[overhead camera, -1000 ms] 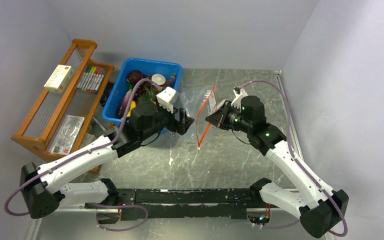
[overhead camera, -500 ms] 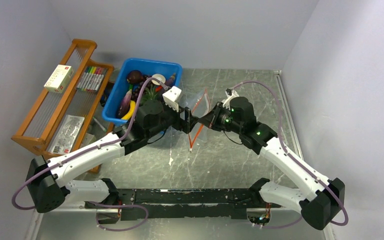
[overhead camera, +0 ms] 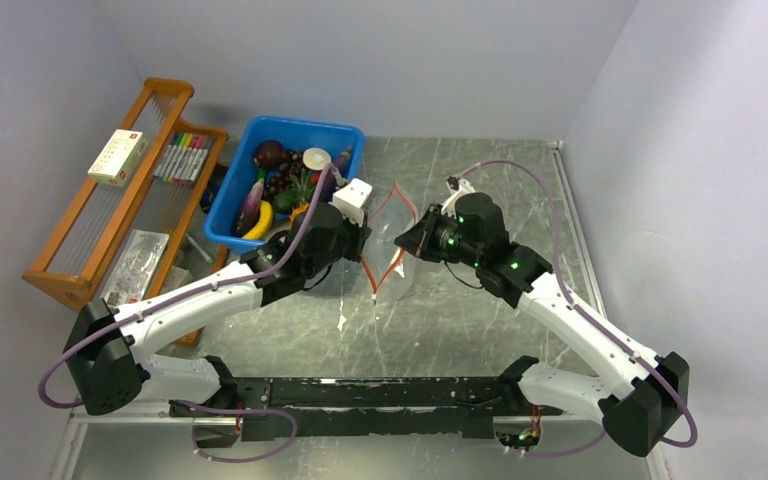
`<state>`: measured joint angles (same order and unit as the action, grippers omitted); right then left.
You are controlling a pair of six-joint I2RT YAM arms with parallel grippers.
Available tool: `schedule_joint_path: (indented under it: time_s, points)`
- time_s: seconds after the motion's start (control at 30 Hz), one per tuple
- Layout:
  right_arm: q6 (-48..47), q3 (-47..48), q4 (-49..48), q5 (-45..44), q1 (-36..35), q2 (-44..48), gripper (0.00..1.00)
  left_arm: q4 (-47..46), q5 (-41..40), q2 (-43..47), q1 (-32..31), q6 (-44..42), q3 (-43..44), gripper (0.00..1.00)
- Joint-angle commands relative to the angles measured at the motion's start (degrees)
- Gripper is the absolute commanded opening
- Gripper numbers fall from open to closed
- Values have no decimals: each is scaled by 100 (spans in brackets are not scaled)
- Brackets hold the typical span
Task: Place the food in the zip-top bag and seal the zipper
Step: Open the zipper of the food storage bag.
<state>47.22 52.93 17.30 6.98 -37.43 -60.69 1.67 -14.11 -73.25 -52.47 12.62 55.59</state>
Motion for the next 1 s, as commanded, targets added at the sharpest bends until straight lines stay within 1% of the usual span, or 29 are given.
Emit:
schedule_joint_path:
  time_s: [0.0,0.13,0.23,0.33,0.57,0.6,0.67,0.8,0.93,0.97]
  points:
    - [-491,391,366,-397,-37,24,0,403,-747,92,-33,-186,221,7]
    - [-762,650,844,-820,-39,22,0,511,-592,284,-37,-85,251,7]
    - [-923,798,1114,-930,-41,-70,0,727,-441,272,-36,104,400,7]
    - [-1082,1034,1526,-1049,-41,-268,9,998,-381,176,-36,257,617,7]
    - [-1155,1186,1772,-1154,-41,-303,12,1014,-321,204,-36,398,663,7]
    - [-1146,1182,1772,-1194,-39,-277,11,1022,-335,206,-36,413,659,7]
    - [-1151,1140,1716,-1288,-38,-209,0,1007,-339,227,-38,449,627,7]
    - [-1067,1117,1762,-1602,-38,-73,0,1112,-479,252,-38,504,590,7]
    - [-1214,1451,2318,-2228,-35,-162,0,1567,-1084,275,-27,489,680,7]
    - [-1256,1510,2393,-2291,-36,-163,0,1606,-1104,309,-27,487,681,7]
